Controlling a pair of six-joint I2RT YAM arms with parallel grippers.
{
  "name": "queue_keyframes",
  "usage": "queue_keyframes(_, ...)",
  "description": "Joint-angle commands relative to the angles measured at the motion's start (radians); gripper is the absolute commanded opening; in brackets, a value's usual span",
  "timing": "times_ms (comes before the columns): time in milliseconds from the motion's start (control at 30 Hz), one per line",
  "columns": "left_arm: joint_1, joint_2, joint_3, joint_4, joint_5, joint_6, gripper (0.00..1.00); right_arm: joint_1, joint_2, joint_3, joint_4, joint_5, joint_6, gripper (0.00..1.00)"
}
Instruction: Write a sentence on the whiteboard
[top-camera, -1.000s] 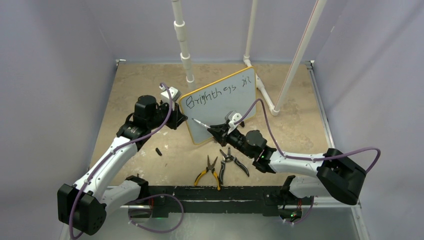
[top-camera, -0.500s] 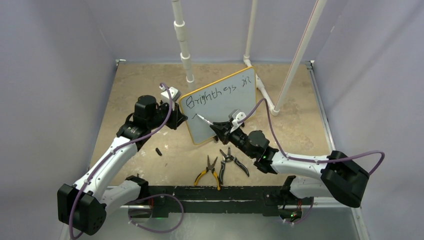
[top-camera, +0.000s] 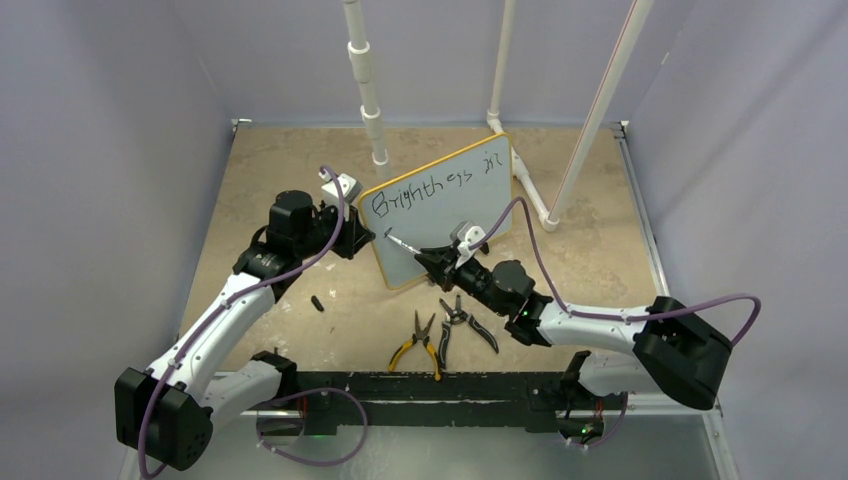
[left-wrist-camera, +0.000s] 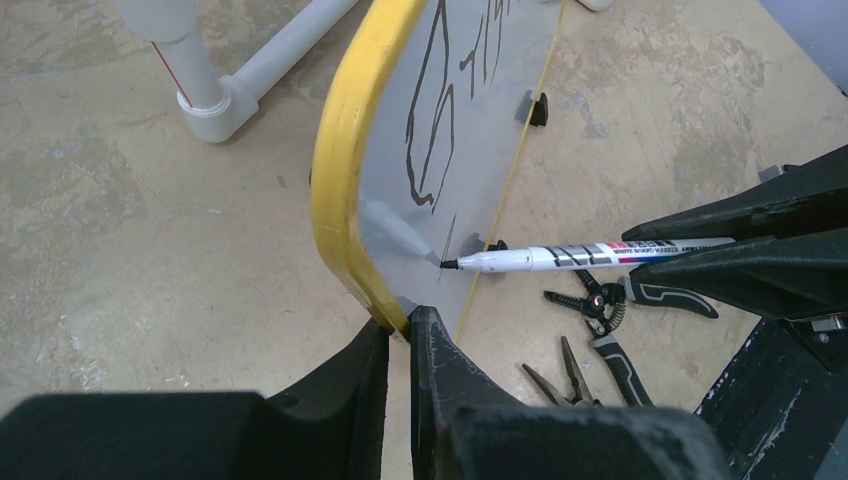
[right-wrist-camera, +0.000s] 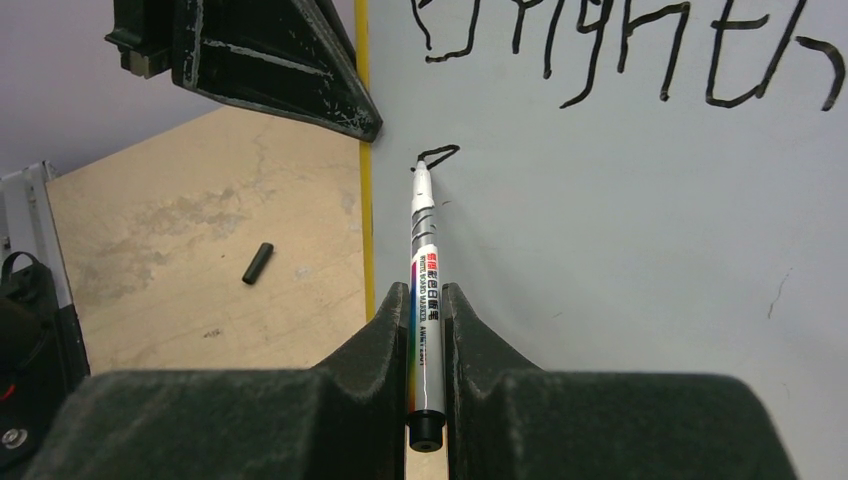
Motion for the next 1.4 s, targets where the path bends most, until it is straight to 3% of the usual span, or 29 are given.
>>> queue_keyframes(0,0.002,-0.017,-0.006,0.012,0.002,0.03,0.0,-0.004,0.011,0.036,0.016,-0.019,-0.022,0.0)
queue_keyframes(900,0.002,-0.021,-0.008,0.012,0.004,0.029,0.0,-0.004,-0.052,-0.018,-0.058,0.082,0.004,0.0)
queue_keyframes(1367,0.002,-0.025,-0.009,0.012,0.004,0.027,0.0,-0.004,-0.166,-0.047,-0.014,0.045,-0.011,0.0)
